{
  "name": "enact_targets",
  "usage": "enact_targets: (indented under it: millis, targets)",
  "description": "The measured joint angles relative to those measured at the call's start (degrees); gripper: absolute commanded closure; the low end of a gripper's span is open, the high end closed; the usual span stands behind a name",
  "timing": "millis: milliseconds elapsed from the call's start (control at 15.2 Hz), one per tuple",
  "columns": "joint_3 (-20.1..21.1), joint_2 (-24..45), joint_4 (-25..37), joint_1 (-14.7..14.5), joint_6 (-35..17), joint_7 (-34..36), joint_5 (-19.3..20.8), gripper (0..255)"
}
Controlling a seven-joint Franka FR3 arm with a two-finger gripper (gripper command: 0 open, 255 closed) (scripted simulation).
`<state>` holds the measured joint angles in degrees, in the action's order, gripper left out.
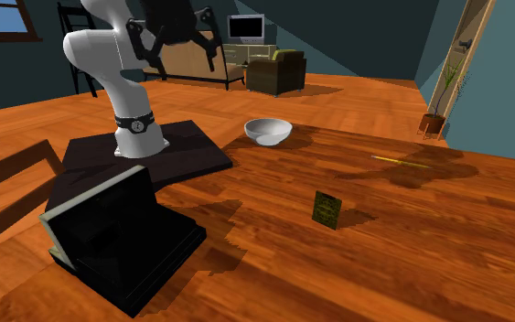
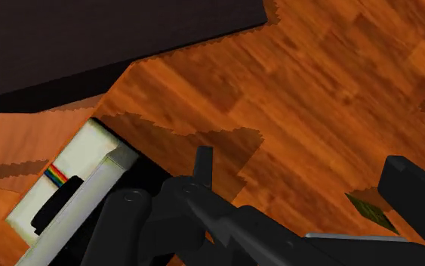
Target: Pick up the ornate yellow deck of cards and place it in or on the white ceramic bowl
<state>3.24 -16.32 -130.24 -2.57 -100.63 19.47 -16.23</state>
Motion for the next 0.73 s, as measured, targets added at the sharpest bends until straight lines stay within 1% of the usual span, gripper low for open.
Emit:
enact_targets:
  millis: [396,726]
  targets:
    - [1.4,12.9,5.8,-1.2,-3.8,6.9,-7.6,0]
    - [2.0,24.8,13.0,-1.7,-5.8,11.2,-13.6,0]
